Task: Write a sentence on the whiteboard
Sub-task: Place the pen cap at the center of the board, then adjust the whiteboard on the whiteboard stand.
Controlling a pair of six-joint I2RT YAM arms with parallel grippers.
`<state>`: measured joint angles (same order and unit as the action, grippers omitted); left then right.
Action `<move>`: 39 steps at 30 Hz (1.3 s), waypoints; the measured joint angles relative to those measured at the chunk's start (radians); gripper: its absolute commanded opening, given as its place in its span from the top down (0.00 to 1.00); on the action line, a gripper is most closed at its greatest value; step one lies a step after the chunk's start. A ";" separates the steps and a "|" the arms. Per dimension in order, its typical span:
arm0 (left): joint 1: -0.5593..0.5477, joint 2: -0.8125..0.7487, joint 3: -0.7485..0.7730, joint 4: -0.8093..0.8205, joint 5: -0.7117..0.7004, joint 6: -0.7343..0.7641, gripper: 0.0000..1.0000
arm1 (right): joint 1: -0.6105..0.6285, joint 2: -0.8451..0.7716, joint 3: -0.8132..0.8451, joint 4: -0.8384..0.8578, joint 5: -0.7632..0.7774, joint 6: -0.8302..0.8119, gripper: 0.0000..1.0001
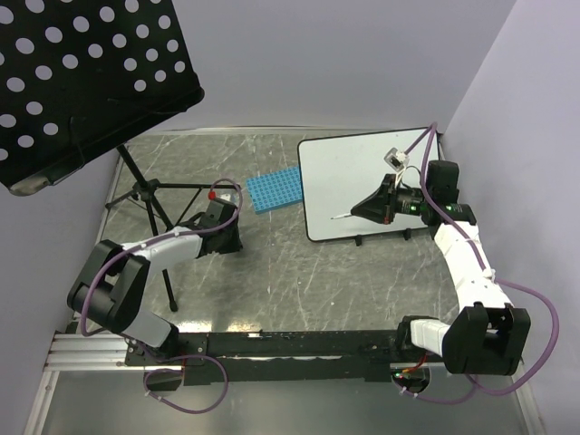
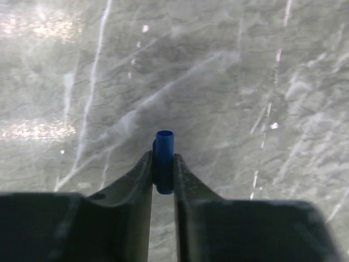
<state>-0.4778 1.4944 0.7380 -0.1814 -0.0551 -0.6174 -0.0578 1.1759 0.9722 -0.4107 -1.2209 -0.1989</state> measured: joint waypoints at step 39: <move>0.077 0.137 0.222 0.536 0.663 0.055 0.12 | -0.114 -0.064 -0.032 0.005 -0.082 -0.075 1.00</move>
<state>-0.4004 1.6314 0.9604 0.3550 0.6083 -0.5621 -0.1722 1.1114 0.9401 -0.4053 -1.3025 -0.2741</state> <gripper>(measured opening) 0.880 0.180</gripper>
